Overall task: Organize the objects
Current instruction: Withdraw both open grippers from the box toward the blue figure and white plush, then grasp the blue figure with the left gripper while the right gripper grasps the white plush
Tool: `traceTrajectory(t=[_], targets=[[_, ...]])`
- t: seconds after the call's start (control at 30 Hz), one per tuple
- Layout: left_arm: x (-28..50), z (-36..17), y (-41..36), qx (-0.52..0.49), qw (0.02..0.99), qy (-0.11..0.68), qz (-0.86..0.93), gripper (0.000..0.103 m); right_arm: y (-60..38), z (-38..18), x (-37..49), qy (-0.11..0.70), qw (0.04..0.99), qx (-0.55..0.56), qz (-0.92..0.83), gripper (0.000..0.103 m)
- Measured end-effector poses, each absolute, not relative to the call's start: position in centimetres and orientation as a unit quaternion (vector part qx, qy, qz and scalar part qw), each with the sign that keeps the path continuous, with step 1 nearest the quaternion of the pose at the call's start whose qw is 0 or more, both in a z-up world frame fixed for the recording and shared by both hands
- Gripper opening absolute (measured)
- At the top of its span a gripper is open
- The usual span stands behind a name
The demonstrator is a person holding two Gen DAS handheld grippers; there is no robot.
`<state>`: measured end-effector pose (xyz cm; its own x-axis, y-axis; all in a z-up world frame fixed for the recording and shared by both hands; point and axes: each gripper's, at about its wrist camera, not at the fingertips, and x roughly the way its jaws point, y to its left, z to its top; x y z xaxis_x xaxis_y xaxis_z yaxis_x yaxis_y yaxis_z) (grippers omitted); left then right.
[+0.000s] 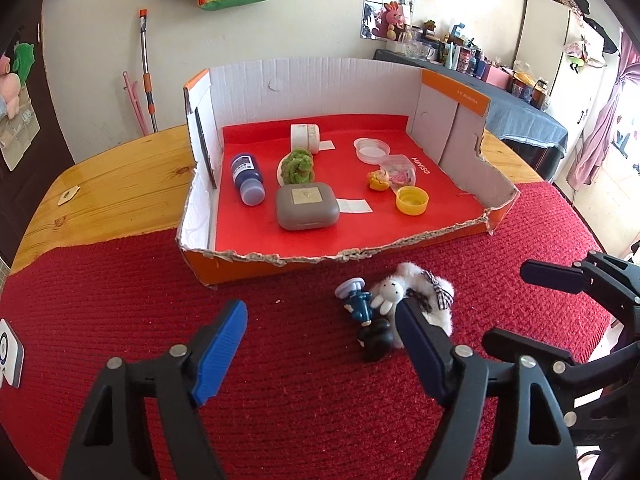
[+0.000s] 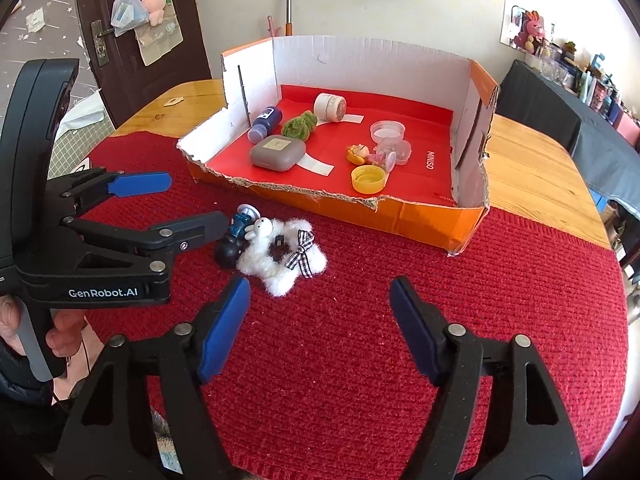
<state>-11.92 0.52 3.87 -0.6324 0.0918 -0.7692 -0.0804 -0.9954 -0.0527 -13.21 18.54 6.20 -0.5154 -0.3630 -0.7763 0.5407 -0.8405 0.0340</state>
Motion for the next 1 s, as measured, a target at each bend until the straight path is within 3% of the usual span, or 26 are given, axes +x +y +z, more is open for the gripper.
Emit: traceTrajectory(t=[0.1,0.8,1.0], targets=[[-12.0,3.4,0.6,-0.434,0.058,-0.012,0.899,0.067,18.2,5.6,-13.3,0.110,0.267,0.424,-0.859,0.061],[-12.6,1.2,-1.3,-0.456,0.041,-0.026,0.888,0.066,15.9,3.0,-14.7,0.116,0.293,0.447,-0.837,0.061],[-12.8,1.2,-0.7,-0.453,0.047,-0.011,0.890,0.055,14.6,2.5,-15.2,0.125,0.300,0.445,-0.835,0.061]])
